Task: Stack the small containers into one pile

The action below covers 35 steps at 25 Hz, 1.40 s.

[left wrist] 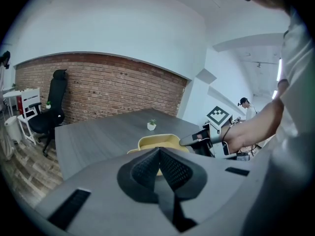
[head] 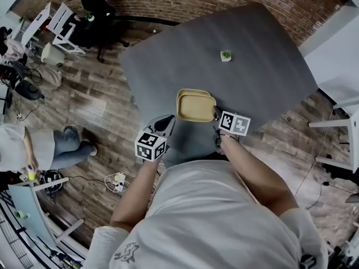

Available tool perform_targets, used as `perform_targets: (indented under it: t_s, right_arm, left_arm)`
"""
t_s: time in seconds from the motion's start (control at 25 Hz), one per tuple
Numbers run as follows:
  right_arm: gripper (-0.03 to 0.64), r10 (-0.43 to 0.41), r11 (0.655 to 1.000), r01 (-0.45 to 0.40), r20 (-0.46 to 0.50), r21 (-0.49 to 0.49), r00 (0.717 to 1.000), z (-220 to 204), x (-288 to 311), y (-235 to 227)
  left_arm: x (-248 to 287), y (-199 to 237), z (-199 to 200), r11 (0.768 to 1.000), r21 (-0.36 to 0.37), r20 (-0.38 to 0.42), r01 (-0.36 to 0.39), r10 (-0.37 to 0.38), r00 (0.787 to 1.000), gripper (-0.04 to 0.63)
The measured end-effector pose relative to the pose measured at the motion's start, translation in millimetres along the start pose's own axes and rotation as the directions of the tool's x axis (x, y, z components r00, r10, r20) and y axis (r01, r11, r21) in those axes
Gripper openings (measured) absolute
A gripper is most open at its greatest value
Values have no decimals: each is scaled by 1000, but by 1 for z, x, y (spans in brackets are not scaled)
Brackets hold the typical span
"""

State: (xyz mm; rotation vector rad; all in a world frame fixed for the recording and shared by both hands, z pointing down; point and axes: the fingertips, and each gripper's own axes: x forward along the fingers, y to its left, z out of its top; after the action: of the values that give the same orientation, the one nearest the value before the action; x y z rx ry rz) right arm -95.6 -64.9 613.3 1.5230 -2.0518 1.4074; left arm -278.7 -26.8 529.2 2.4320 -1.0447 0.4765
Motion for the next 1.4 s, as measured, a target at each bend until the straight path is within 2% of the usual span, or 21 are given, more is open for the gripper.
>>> perform_targets:
  t_s: [0.32,0.84,1.4]
  right_arm:
    - [20,-6,1000,6,-37,11,999,18,24,-10]
    - [20,-10,999,15,-124,37,992,11,60,-18]
    - [26,-17,998,27,-151,65,988,7,70,-21]
  left_arm:
    - [21,17,5,1000,-27,-19,-11,11,1000,12]
    - [34,49,-1,994,-93,-38,-56,52,998,12]
    - [42,55,-8,992,-114,-57,-56,50,997,11]
